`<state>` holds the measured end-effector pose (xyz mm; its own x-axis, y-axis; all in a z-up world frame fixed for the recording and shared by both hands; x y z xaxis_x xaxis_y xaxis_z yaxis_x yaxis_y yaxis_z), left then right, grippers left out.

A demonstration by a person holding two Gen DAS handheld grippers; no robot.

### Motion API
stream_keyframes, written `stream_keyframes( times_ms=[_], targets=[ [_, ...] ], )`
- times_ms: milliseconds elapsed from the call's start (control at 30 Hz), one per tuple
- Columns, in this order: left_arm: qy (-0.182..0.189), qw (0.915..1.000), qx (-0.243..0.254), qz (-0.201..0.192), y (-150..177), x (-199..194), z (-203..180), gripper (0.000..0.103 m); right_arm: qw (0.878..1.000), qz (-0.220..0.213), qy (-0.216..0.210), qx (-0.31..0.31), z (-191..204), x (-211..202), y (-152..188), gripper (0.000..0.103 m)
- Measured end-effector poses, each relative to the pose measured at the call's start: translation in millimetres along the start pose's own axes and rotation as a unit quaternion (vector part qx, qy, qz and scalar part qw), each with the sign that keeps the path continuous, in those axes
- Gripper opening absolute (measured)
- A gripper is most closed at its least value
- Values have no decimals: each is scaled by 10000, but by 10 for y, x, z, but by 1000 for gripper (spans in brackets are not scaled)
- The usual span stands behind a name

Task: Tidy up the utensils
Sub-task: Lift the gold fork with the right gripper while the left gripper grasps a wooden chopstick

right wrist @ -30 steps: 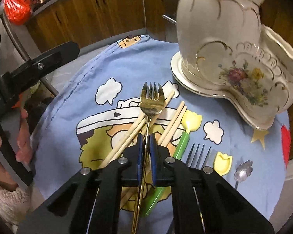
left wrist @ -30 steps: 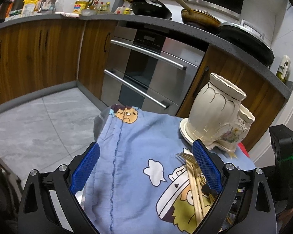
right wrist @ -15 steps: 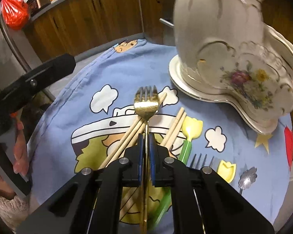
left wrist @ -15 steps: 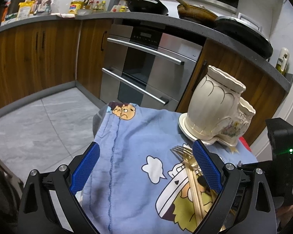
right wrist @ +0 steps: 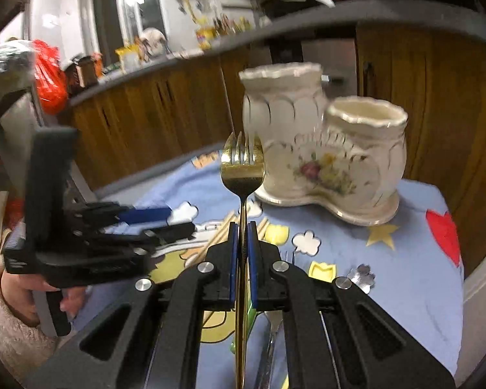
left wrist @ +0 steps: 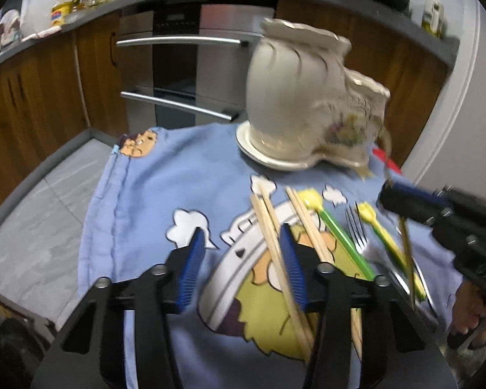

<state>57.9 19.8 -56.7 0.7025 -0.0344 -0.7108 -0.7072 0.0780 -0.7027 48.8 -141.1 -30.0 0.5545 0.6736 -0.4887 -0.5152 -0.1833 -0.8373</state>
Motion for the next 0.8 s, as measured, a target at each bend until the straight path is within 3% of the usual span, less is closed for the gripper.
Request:
stream_keyframes(
  times_ms=[133, 267, 400, 667, 800],
  targets=[
    [-87, 9998, 68, 182, 53, 26, -87, 31, 9992, -288, -169, -199, 5, -144, -19, 6],
    [22, 9990, -14, 450, 127, 84, -159, 24, 9981, -497, -204, -300, 34, -328, -27, 6],
    [-131, 9987, 56, 488, 129, 87, -218, 17, 9965, -727, -207, -363, 18, -476, -72, 6],
    [-445, 9970, 89, 634, 107, 80, -206, 15, 9943, -955, -190, -428, 13, -649, -95, 6],
    [-388, 9965, 19, 737, 124, 76, -167, 15, 9937, -1022, -205, -415, 16, -712, -98, 6]
  ],
)
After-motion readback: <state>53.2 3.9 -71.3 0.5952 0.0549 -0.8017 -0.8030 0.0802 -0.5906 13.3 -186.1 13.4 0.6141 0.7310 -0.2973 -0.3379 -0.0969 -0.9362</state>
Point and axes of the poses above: each gripper's, at about its wrist camera, not at the fingertips, and x roughly the way its jaws point, z to its left, y to its underside, the point moved 2 cm from there along x, roughly the way its jaws point, and after that the axes turned 10 degrees about -y, right-handed, at the moved point
